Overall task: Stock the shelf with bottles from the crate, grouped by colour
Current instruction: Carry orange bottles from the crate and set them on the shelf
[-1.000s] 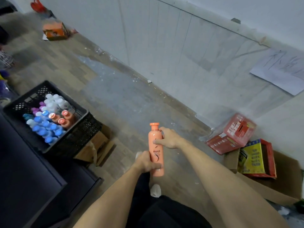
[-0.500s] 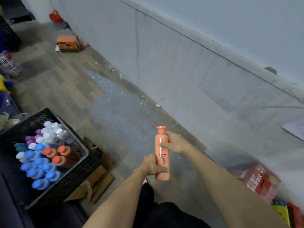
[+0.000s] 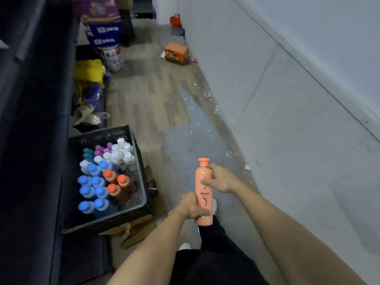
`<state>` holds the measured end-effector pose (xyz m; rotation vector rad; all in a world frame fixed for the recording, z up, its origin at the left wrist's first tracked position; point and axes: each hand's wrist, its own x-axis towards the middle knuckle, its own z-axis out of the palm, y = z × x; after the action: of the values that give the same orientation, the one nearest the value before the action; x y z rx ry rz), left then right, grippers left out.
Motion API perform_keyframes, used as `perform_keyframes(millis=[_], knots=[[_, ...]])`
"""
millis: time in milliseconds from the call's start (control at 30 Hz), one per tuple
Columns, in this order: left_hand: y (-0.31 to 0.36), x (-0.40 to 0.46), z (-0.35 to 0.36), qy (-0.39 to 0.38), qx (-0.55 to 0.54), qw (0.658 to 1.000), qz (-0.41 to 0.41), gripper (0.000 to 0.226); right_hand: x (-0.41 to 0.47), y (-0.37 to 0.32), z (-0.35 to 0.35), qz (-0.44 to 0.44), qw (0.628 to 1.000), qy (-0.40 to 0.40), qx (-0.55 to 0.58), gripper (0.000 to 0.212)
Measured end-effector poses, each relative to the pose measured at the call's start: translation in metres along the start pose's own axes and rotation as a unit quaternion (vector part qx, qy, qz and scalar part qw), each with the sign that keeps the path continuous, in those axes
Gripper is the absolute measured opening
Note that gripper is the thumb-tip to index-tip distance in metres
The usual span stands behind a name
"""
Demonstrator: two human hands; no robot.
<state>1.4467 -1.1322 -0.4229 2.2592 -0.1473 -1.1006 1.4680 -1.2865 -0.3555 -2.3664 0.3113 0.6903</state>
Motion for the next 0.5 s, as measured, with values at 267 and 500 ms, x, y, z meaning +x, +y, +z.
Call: perform_keyframes(millis=[267, 500], knots=[[-0.037, 0.035, -0.092, 0.137, -0.135, 0.972, -0.132, 0.062, 0.133, -0.117, -0.002, -0.172, 0.968, -0.125, -0.134, 0.048], [-0.058, 0.05, -0.149, 0.256, -0.249, 0.906, -0.226, 0.07, 0.208, -0.22, 0.01, -0.302, 0.902, -0.226, -0.212, 0.055]])
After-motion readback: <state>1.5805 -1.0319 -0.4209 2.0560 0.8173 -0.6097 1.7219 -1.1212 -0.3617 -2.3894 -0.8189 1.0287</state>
